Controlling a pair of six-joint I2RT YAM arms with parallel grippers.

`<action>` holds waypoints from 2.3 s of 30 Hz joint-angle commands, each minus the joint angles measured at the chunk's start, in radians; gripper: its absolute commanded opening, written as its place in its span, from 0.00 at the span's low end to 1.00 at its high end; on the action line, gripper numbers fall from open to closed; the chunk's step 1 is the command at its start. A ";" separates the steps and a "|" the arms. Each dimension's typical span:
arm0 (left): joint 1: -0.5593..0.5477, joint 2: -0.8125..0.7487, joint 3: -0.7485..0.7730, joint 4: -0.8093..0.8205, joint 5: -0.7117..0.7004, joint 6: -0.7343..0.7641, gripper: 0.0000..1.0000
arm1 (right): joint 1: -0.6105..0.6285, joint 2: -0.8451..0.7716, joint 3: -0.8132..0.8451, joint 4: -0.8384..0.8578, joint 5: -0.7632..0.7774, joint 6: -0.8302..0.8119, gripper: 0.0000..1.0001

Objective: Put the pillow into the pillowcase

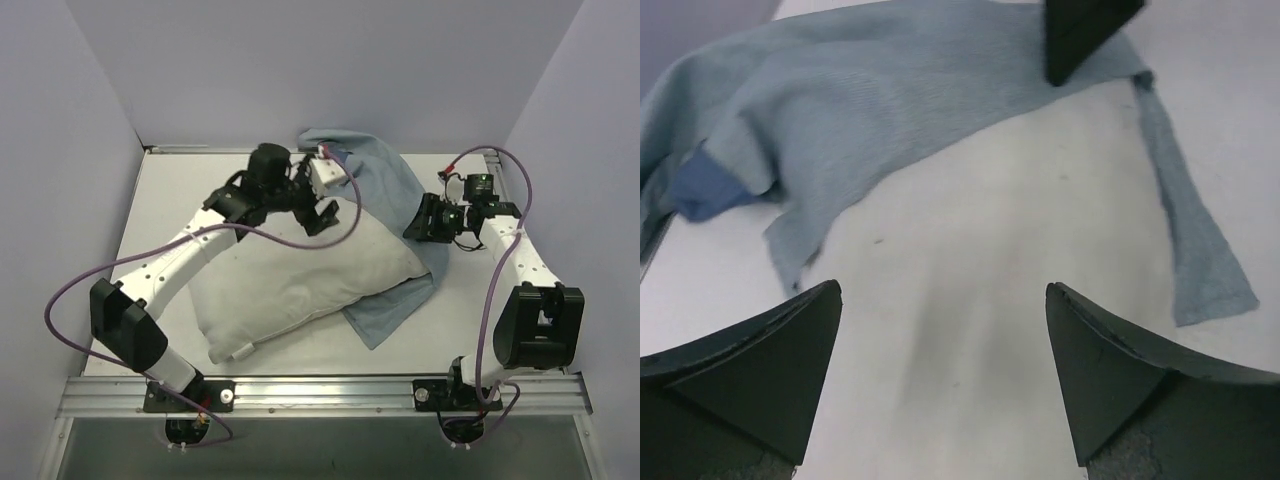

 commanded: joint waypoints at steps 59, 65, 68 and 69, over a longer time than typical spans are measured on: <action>-0.014 0.274 0.467 0.162 -0.589 -0.532 0.00 | 0.479 -0.039 0.138 0.084 -0.068 0.257 0.00; -0.035 0.161 0.078 0.217 -0.466 -0.555 0.00 | 0.359 0.114 0.145 0.125 -0.100 0.245 0.00; -0.065 0.087 -0.135 0.249 -0.416 -0.619 0.00 | 0.380 0.175 0.209 0.151 -0.100 0.220 0.00; -0.065 0.067 -0.177 0.260 -0.403 -0.644 0.00 | 0.402 0.218 0.272 0.153 -0.096 0.203 0.00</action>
